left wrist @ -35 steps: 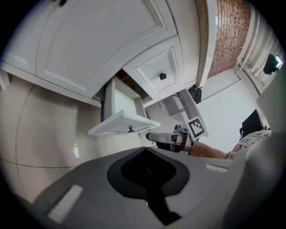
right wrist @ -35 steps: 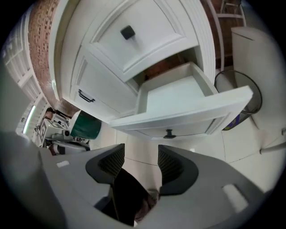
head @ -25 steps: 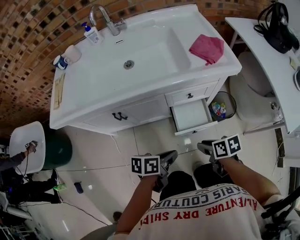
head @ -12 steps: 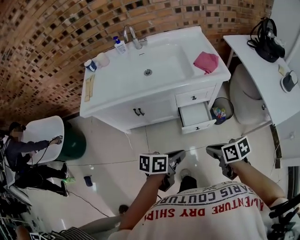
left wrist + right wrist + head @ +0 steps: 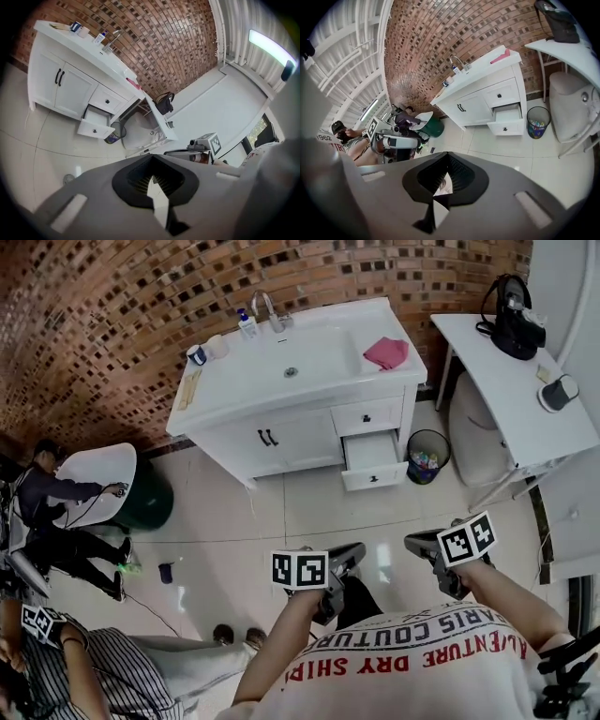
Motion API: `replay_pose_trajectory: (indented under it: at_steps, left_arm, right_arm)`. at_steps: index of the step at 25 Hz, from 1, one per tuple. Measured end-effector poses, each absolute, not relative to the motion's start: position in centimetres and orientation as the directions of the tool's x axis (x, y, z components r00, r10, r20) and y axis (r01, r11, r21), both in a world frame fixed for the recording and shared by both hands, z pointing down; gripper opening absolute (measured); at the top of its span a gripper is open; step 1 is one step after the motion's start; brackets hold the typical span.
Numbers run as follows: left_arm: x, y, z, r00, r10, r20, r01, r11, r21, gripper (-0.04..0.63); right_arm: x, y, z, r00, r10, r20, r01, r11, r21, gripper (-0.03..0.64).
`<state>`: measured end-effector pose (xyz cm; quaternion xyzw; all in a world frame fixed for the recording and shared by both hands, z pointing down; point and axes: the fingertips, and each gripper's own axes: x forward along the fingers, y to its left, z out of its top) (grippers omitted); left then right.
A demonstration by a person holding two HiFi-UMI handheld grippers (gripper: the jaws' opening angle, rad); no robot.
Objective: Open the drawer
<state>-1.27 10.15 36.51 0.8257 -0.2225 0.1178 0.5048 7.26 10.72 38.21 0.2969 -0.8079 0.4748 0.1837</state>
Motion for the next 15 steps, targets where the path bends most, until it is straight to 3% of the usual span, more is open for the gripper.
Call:
replay_pose_trajectory:
  at_steps: [7, 15]
  left_arm:
    - [3.0, 21.6, 34.7, 0.853, -0.258, 0.453, -0.521, -0.398, 0.755, -0.006]
    - [5.1, 26.5, 34.8, 0.850, -0.216, 0.480, -0.526, -0.388, 0.757, -0.008]
  right_arm:
    - [12.3, 21.2, 36.3, -0.776, -0.307, 0.550, -0.630, 0.370, -0.682, 0.006]
    - [12.4, 25.9, 35.8, -0.798, -0.289, 0.528, -0.602, 0.371, -0.707, 0.006]
